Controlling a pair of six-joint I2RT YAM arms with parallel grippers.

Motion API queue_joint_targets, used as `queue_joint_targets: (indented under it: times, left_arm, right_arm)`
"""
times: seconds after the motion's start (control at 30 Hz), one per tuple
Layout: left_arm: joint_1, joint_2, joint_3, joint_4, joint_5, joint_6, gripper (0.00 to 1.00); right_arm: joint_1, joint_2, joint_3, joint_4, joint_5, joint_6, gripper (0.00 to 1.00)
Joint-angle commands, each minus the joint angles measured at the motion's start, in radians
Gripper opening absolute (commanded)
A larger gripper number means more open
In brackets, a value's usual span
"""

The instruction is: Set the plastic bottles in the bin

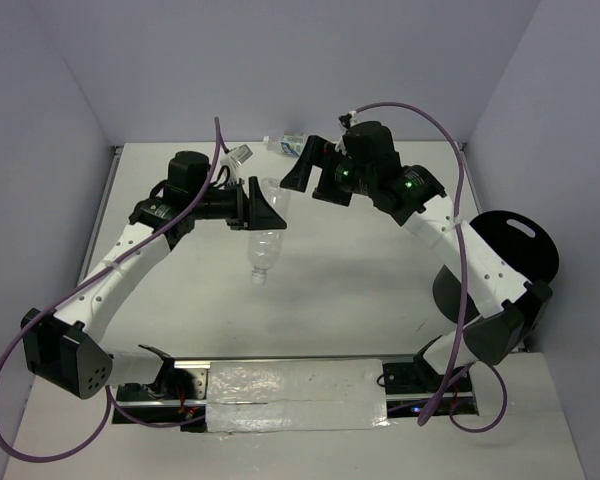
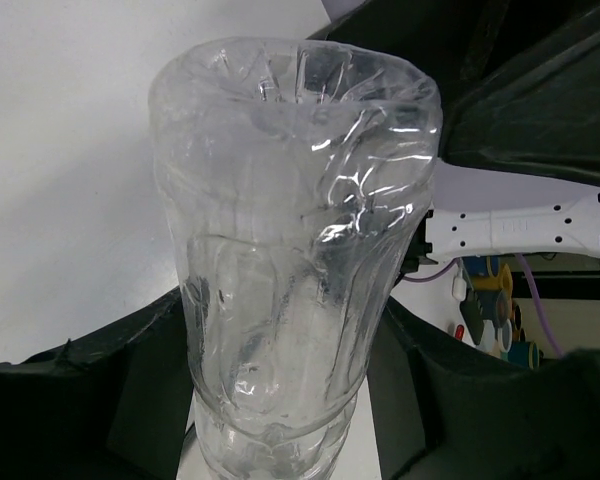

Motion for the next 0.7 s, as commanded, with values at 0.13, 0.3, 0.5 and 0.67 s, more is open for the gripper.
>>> queue_joint_targets:
  times: [0.13, 0.3, 0.5, 0.67]
  left_arm:
    - [-0.010, -0.034, 0.001, 0.037, 0.036, 0.000, 0.54]
    - [-0.010, -0.035, 0.000, 0.045, 0.037, -0.009, 0.53]
    - [-0.010, -0.042, 0.007, 0.044, 0.031, -0.009, 0.53]
    - [-0.010, -0.040, 0.007, 0.039, 0.029, -0.006, 0.53]
  right_arm:
    - [0.029, 0.038, 0.098, 0.094, -0.022, 0.038, 1.00]
    - [0.051, 0.075, 0.128, 0.081, -0.028, 0.029, 1.00]
    - [0.083, 0.112, 0.113, 0.078, -0.042, 0.032, 1.00]
    - [0.102, 0.123, 0.113, 0.081, -0.042, 0.035, 0.95]
